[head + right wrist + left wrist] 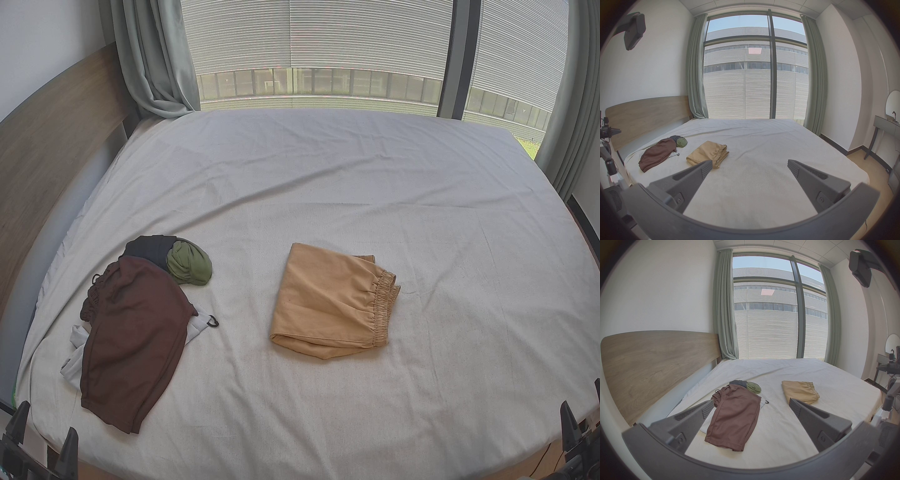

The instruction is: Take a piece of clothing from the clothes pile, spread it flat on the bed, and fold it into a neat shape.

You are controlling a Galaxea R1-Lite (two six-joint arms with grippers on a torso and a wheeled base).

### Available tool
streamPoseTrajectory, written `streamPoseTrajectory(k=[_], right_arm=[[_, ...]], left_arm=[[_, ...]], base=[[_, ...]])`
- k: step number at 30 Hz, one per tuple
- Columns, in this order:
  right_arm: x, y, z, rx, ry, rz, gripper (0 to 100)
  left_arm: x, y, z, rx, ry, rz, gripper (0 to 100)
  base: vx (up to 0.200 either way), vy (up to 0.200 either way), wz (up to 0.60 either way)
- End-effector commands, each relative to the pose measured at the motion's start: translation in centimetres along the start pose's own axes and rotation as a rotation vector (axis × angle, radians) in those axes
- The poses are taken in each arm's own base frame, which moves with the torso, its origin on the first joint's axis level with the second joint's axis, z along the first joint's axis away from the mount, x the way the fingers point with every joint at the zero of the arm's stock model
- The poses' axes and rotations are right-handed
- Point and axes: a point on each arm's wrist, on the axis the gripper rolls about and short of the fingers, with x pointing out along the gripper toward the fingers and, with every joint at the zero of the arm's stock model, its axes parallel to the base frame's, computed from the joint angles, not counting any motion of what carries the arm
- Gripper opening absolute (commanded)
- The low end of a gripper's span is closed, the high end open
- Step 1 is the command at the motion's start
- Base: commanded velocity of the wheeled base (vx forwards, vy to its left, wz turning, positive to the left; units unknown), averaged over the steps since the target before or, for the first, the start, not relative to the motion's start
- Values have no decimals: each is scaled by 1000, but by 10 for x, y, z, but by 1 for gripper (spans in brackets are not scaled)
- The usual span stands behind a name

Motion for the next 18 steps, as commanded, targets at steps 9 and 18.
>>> streamPoseTrajectory(k=[9,18], right_arm=[[0,0,-4,1,0,1,100],[0,0,-4,2,0,-2,100]], left_arm=[[0,0,-5,0,4,2,100],[0,0,-5,-1,6,2,100]], base=[[0,0,0],[0,0,0]])
